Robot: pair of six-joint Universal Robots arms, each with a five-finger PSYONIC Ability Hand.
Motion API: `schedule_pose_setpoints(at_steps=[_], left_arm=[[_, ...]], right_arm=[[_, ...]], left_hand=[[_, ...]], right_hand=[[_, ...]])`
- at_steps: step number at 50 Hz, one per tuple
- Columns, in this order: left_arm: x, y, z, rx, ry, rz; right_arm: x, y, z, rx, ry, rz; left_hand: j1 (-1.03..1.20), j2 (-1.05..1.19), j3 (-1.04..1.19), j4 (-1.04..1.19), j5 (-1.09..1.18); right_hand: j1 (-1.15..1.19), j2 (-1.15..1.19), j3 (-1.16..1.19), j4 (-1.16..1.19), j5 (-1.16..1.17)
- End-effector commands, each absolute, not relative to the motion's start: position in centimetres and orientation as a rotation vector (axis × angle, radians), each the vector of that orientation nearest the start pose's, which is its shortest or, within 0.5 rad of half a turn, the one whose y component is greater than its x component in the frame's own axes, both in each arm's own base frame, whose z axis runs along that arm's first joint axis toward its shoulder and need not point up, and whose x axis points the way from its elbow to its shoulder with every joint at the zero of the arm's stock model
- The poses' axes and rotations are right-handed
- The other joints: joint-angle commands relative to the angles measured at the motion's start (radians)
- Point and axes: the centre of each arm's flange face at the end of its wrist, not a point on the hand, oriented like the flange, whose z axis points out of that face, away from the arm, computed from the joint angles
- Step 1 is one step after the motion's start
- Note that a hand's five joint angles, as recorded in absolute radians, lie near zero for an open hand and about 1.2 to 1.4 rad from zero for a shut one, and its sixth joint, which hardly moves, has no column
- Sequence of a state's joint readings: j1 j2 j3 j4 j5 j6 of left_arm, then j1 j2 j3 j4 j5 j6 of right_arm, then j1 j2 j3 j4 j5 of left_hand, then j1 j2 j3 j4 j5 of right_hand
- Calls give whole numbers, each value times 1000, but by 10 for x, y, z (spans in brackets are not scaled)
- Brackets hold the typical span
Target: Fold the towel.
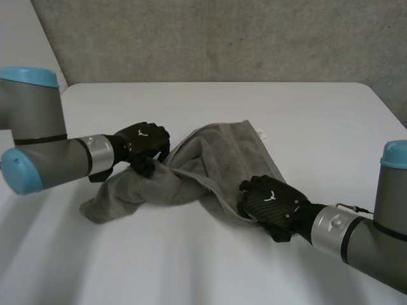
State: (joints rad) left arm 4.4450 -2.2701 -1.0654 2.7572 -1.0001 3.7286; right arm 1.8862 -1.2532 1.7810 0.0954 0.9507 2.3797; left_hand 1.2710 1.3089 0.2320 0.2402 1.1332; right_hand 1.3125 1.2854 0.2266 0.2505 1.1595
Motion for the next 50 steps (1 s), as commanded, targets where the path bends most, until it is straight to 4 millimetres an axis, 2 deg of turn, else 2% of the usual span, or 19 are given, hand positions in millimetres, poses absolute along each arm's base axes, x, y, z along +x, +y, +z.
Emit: schedule_pose_setpoints(at_steps=[1,3,6,8,13,17,19,20,21,30,40,45,50], left_arm=[[-256,-299,197,1599,2465,-1702],[-246,-282,199,1555,2523,-1665],[-241,-273,197,1543,2555,-1643],[-235,-258,194,1528,2565,-1641],[-236,-244,180,1534,2538,-1672],[-236,-244,174,1520,2530,-1694],[-237,-244,168,1518,2541,-1691],[-237,-244,168,1518,2541,-1691],[-239,-243,167,1526,2544,-1685],[-240,-245,173,1530,2510,-1721],[-244,-254,176,1524,2457,-1746],[-250,-265,166,1522,2459,-1714],[-254,-270,161,1518,2460,-1696]], right_arm=[[244,-201,181,-1517,1941,-1324],[241,-202,189,-1508,1947,-1351],[240,-201,193,-1511,1941,-1371],[240,-201,197,-1499,1943,-1389],[243,-201,196,-1463,1948,-1374],[247,-202,187,-1474,1942,-1354],[249,-202,181,-1481,1948,-1336],[249,-202,181,-1482,1948,-1336],[250,-201,180,-1484,1950,-1328],[252,-195,176,-1493,1948,-1313],[250,-196,174,-1484,1960,-1307],[249,-196,173,-1478,1969,-1302],[248,-197,173,-1475,1977,-1300]], left_hand=[[125,87,-57,-66,89],[125,87,-57,-66,89],[125,87,-57,-66,89],[125,87,-57,-66,89],[125,87,-57,-66,89],[38,0,-57,-66,1],[-506,-544,-57,-66,-543],[-508,-546,-57,-66,-545],[-671,-709,-57,-66,-708],[-773,-810,-57,-66,-809],[-776,-814,-57,-66,-812],[-867,-904,-57,-66,-903],[-782,-820,-57,-66,-819]], right_hand=[[84,111,-52,-76,62],[84,111,-52,-76,62],[84,111,-52,-76,62],[84,111,-52,-76,62],[84,111,-52,-76,62],[84,111,-52,-76,62],[84,111,-52,-76,62],[84,111,-52,-76,62],[84,111,-52,-76,62],[84,111,-52,-76,62],[84,111,-52,-76,62],[84,111,-52,-76,62],[84,111,-52,-76,62]])
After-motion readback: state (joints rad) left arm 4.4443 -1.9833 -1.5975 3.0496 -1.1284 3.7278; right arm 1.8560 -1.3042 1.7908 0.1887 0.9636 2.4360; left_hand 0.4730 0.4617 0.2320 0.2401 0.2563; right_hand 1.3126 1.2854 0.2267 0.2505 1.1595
